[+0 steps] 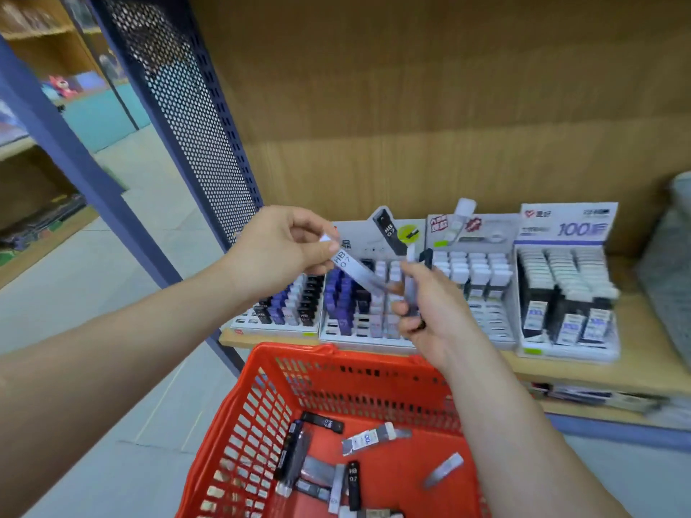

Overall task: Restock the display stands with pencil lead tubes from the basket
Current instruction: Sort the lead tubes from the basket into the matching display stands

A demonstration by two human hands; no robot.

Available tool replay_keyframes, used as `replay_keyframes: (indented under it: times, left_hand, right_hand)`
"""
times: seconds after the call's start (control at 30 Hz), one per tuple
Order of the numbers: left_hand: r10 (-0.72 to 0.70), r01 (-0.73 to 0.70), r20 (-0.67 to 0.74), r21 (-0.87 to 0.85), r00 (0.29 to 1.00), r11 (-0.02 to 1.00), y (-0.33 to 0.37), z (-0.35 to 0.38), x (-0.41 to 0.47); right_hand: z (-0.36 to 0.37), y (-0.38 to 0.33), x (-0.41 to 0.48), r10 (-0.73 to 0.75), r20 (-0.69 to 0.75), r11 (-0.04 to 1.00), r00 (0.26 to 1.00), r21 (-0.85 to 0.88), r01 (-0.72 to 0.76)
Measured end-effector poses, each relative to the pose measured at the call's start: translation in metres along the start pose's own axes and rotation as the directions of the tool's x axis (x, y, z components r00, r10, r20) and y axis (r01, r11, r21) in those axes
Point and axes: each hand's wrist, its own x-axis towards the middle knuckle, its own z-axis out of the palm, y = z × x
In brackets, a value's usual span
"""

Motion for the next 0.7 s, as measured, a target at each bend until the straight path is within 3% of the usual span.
replay_keyframes:
  times: [0.17,0.37,0.5,0.7]
  left_hand:
    - [0.116,-0.120,0.031,0.198,0.993,0.973,-0.010,0.041,0.012]
    - [0.187,-0.161,-0.015,0.443,0.982,0.882,-0.042,0.082,0.042]
    - [0.203,-0.163,-0.044,0.440,0.978,0.883,-0.052,0.098,0.059]
    - [0.234,-0.226,0.060,0.565,0.970,0.793,-0.062,0.127,0.083]
  right_hand:
    - [-0.057,0.015,0.003,0.048,-0.136,0.941,0.989,0.339,0.001]
    - [-0.106,0.033,0.008,-0.021,-0.245,0.947,0.969,0.305,0.098]
    - [-0.121,0.049,0.021,-0.046,-0.312,0.963,0.949,0.239,0.125]
    - [-0.127,0.056,0.028,0.014,-0.249,0.916,0.968,0.391,0.087]
